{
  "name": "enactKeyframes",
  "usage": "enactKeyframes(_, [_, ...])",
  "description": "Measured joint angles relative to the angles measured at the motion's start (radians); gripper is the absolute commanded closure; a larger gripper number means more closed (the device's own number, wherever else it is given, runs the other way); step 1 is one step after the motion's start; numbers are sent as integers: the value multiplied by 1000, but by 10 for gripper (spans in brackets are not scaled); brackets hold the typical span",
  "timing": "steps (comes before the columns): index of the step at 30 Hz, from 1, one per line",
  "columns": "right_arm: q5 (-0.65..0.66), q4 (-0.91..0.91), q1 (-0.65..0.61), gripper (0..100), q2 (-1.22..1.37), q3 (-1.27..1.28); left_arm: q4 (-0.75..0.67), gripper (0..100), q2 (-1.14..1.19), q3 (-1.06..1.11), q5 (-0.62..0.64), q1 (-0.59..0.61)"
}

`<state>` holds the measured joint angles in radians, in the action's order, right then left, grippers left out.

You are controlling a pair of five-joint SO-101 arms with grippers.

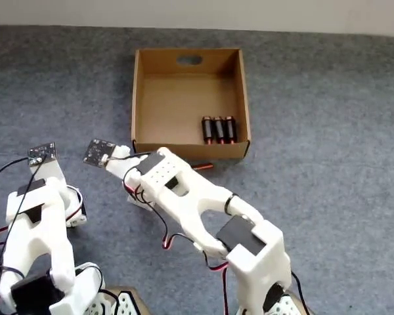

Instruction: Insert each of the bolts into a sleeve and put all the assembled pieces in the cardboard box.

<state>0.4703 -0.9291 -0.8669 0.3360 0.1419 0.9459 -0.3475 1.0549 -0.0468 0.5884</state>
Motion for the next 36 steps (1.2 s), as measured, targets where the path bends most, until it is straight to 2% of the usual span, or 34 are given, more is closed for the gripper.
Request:
enactKeyframes(7, [-222,-204,80,994,-287,87,0,992,0,0,0,0])
enactKeyframes(10, [-261,-250,127,994,-433,212,0,992,0,0,0,0])
enactKeyframes(13, [-269,-258,213,994,-585,368,0,992,0,0,0,0])
enactKeyframes(17, [-269,-258,388,992,-770,545,0,992,0,0,0,0])
enactKeyframes(21, [-269,-199,537,992,-858,684,0,992,0,0,0,0])
enactKeyframes(27, [-269,-110,578,981,-865,852,0,992,0,0,0,0])
enactKeyframes(29, [-264,-106,580,920,-865,885,0,992,0,0,0,0])
enactKeyframes(32, [-184,-106,580,819,-865,911,0,992,0,0,0,0])
enactKeyframes(36, [-126,-106,580,803,-876,934,0,992,0,0,0,0])
